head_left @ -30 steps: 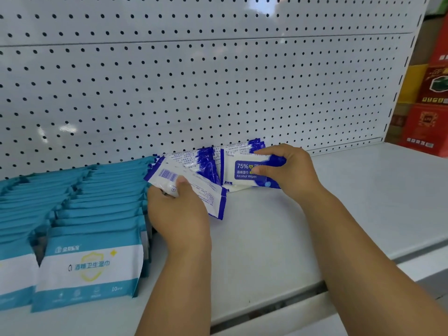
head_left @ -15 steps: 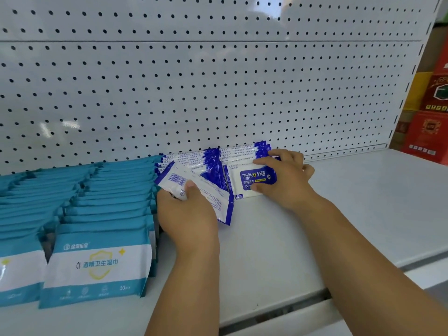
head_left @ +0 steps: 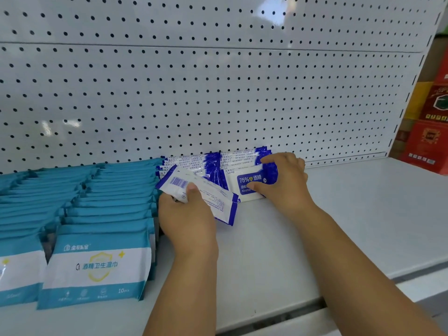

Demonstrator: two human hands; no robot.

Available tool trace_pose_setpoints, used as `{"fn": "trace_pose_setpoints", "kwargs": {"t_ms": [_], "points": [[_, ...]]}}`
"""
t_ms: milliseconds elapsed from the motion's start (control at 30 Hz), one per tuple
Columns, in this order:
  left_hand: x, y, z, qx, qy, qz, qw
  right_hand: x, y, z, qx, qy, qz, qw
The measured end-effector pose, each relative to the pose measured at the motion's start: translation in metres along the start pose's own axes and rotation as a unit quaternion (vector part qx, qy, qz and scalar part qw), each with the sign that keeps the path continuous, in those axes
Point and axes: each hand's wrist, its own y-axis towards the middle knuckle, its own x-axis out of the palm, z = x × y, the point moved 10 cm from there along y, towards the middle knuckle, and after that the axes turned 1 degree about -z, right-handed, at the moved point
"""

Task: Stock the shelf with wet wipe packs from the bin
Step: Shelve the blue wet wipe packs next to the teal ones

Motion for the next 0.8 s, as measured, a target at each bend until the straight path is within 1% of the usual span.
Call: {"fn": "trace_pose_setpoints", "kwargs": {"t_ms": [67, 100, 167, 233, 267, 300, 367, 433, 467, 533, 567, 600, 667, 733, 800], "points": [[0.003, 0.0, -0.003, -0.023, -0.033, -0.01, 0.999, -0.001, -0.005, -0.007, 0.011, 0.102, -0.016, 0.995], [0.006, 0.0, -0.005, -0.038, -0.059, -0.022, 0.997, 0.0, -0.008, -0.012, 0.02, 0.164, -0.033, 0.986], [0.016, -0.002, -0.006, -0.068, -0.116, -0.056, 0.989, 0.009, -0.016, -0.026, 0.041, 0.275, -0.101, 0.955], [0.027, -0.005, -0.004, -0.084, -0.159, -0.096, 0.979, 0.024, -0.025, -0.038, 0.057, 0.325, -0.191, 0.924], [0.031, -0.007, -0.003, -0.083, -0.166, -0.112, 0.976, 0.029, -0.028, -0.042, 0.059, 0.334, -0.22, 0.915], [0.033, -0.008, -0.001, -0.066, -0.154, -0.118, 0.979, 0.031, -0.029, -0.043, 0.059, 0.346, -0.229, 0.908], [0.031, -0.008, 0.007, -0.013, -0.103, -0.111, 0.988, 0.024, -0.025, -0.041, 0.064, 0.402, -0.203, 0.891], [0.025, -0.008, 0.016, 0.052, -0.028, -0.088, 0.994, 0.011, -0.02, -0.033, 0.082, 0.449, -0.149, 0.877], [0.024, -0.009, 0.021, 0.083, 0.011, -0.08, 0.993, 0.005, -0.018, -0.029, 0.09, 0.463, -0.126, 0.873], [0.032, -0.015, 0.028, 0.128, 0.076, -0.103, 0.983, 0.001, -0.018, -0.028, 0.094, 0.477, -0.114, 0.866], [0.04, -0.021, 0.029, 0.124, 0.081, -0.134, 0.98, 0.003, -0.019, -0.032, 0.088, 0.483, -0.124, 0.862], [0.049, -0.027, 0.027, 0.1, 0.07, -0.174, 0.977, 0.007, -0.021, -0.036, 0.076, 0.491, -0.142, 0.856], [0.06, -0.036, 0.025, 0.063, 0.033, -0.236, 0.969, 0.015, -0.027, -0.053, 0.044, 0.507, -0.198, 0.838], [0.06, -0.037, 0.028, 0.039, -0.005, -0.242, 0.969, 0.021, -0.036, -0.068, 0.028, 0.533, -0.264, 0.804], [0.054, -0.032, 0.027, -0.001, -0.078, -0.224, 0.971, 0.02, -0.04, -0.077, 0.032, 0.565, -0.297, 0.769]]}}
